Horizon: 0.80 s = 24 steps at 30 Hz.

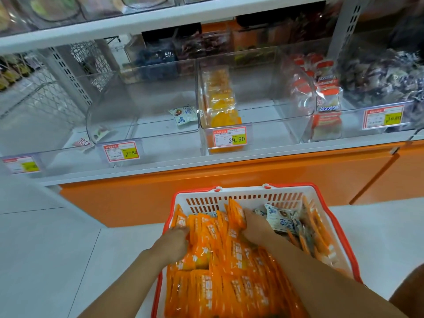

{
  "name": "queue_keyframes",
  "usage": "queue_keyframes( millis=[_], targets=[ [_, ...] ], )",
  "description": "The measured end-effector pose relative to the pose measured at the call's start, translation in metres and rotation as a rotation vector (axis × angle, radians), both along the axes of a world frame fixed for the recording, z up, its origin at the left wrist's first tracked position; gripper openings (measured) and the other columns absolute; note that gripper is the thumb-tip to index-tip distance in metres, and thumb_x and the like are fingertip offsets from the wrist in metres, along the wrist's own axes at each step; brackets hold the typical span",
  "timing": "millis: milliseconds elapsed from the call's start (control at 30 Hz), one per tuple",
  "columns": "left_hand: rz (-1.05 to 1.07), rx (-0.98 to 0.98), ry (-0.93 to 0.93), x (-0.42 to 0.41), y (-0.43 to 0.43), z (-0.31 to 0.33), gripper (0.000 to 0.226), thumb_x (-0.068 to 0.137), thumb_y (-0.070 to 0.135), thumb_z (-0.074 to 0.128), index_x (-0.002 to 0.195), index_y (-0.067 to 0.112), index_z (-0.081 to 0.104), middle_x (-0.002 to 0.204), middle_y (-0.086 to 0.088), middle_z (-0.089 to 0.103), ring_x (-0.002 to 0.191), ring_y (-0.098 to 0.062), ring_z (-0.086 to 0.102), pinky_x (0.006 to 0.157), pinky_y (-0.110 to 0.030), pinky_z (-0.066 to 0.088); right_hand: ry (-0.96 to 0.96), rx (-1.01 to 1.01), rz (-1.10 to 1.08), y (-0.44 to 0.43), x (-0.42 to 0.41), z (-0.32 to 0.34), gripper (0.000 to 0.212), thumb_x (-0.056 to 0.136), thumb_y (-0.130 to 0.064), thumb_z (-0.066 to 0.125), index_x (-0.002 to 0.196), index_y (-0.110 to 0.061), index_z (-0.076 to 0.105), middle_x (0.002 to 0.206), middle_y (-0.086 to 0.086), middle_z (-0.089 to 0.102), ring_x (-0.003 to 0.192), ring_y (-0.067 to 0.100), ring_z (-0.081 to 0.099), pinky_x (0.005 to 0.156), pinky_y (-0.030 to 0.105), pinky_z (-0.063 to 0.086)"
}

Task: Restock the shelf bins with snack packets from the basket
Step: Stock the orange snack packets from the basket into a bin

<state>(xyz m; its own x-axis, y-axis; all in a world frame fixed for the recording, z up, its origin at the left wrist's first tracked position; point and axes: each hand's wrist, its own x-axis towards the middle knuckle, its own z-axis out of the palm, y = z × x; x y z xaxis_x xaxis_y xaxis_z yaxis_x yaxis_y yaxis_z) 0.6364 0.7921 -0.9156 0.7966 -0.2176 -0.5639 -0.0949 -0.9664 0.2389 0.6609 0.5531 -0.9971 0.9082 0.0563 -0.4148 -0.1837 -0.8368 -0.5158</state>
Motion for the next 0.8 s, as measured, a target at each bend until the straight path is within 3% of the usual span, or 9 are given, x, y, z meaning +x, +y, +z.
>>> queue_keyframes(
  millis=[133,233,300,367,433,567,667,733,800],
  targets=[
    [0.033,-0.022,0.052,0.006,-0.001,-0.002,0.034,0.098,0.031,0.043,0.128,0.021,0.053,0.127,0.001,0.057,0.113,-0.016,0.056,0.092,-0.029,0.049,0.003,-0.107,0.051,0.004,-0.023,0.01,0.034,0.093,-0.022,0.047,0.126,-0.016,0.043,0.116,0.004,0.061,0.1,0.021,0.061,0.086,0.032,0.052],
    [0.081,-0.075,0.014,0.013,-0.013,0.011,0.022,0.098,0.031,0.044,0.102,0.017,0.061,0.089,0.002,0.061,0.078,-0.007,0.058,0.064,-0.019,0.043,-0.028,-0.093,-0.021,0.007,-0.028,0.037,0.019,0.098,-0.019,0.041,0.103,-0.014,0.058,0.096,0.004,0.064,0.092,0.021,0.064,0.071,0.026,0.05],
    [0.22,-0.241,-0.001,0.018,-0.024,0.025,0.03,0.099,0.038,0.044,0.092,0.016,0.064,0.068,0.006,0.055,0.06,-0.003,0.052,0.06,-0.021,0.041,-0.13,-0.055,-0.031,0.011,-0.024,0.066,0.022,0.099,-0.022,0.043,0.089,-0.015,0.061,0.084,0.002,0.063,0.085,0.02,0.066,0.064,0.024,0.049],
    [0.543,-0.605,0.2,0.024,-0.031,0.042,0.045,0.096,0.05,0.043,0.094,0.013,0.068,0.081,0.001,0.068,0.076,-0.01,0.065,0.076,-0.029,0.051,-0.305,0.071,0.038,0.015,-0.022,0.1,0.019,0.097,-0.021,0.051,0.099,-0.017,0.069,0.097,-0.004,0.069,0.092,0.012,0.064,0.079,0.019,0.049],
    [0.761,-0.956,0.448,0.024,-0.037,0.065,0.056,0.094,0.054,0.043,0.108,0.006,0.068,0.105,-0.014,0.071,0.098,-0.025,0.068,0.087,-0.034,0.055,-0.483,0.241,0.158,0.016,-0.022,0.133,0.03,0.091,-0.008,0.06,0.112,-0.025,0.071,0.116,-0.015,0.064,0.112,0.002,0.052,0.096,0.01,0.035],
    [0.755,-1.232,0.388,0.023,-0.042,0.105,0.04,0.077,0.027,0.066,0.109,0.002,0.066,0.097,-0.016,0.072,0.078,-0.019,0.071,0.066,-0.025,0.059,-0.711,0.376,0.143,0.013,-0.024,0.176,0.057,0.08,0.015,0.057,0.11,-0.032,0.071,0.138,-0.015,0.048,0.136,0.003,0.027,0.108,0.015,0.022],
    [0.707,-1.284,0.281,0.028,-0.045,0.125,0.028,0.077,0.025,0.066,0.098,0.007,0.069,0.083,-0.006,0.073,0.068,-0.009,0.066,0.06,-0.018,0.053,-0.825,0.494,-0.153,0.014,-0.024,0.203,0.047,0.092,0.005,0.048,0.123,-0.027,0.062,0.137,-0.012,0.049,0.127,0.003,0.044,0.105,0.02,0.039],
    [0.619,-1.244,0.209,0.029,-0.049,0.137,0.016,0.085,0.025,0.061,0.08,0.014,0.071,0.068,0.001,0.068,0.058,-0.004,0.059,0.053,-0.014,0.045,-0.659,0.681,-0.322,0.011,-0.022,0.222,0.034,0.097,-0.016,0.051,0.129,-0.026,0.057,0.125,-0.009,0.06,0.106,-0.004,0.056,0.085,0.014,0.048],
    [0.538,-1.2,0.152,0.029,-0.053,0.146,0.027,0.089,0.024,0.058,0.068,0.014,0.072,0.064,0.0,0.067,0.056,-0.006,0.059,0.053,-0.014,0.043,-0.466,0.754,-0.37,0.007,-0.018,0.241,0.043,0.09,-0.039,0.061,0.131,-0.028,0.053,0.112,-0.009,0.065,0.098,0.002,0.061,0.075,0.015,0.048]
  ],
)
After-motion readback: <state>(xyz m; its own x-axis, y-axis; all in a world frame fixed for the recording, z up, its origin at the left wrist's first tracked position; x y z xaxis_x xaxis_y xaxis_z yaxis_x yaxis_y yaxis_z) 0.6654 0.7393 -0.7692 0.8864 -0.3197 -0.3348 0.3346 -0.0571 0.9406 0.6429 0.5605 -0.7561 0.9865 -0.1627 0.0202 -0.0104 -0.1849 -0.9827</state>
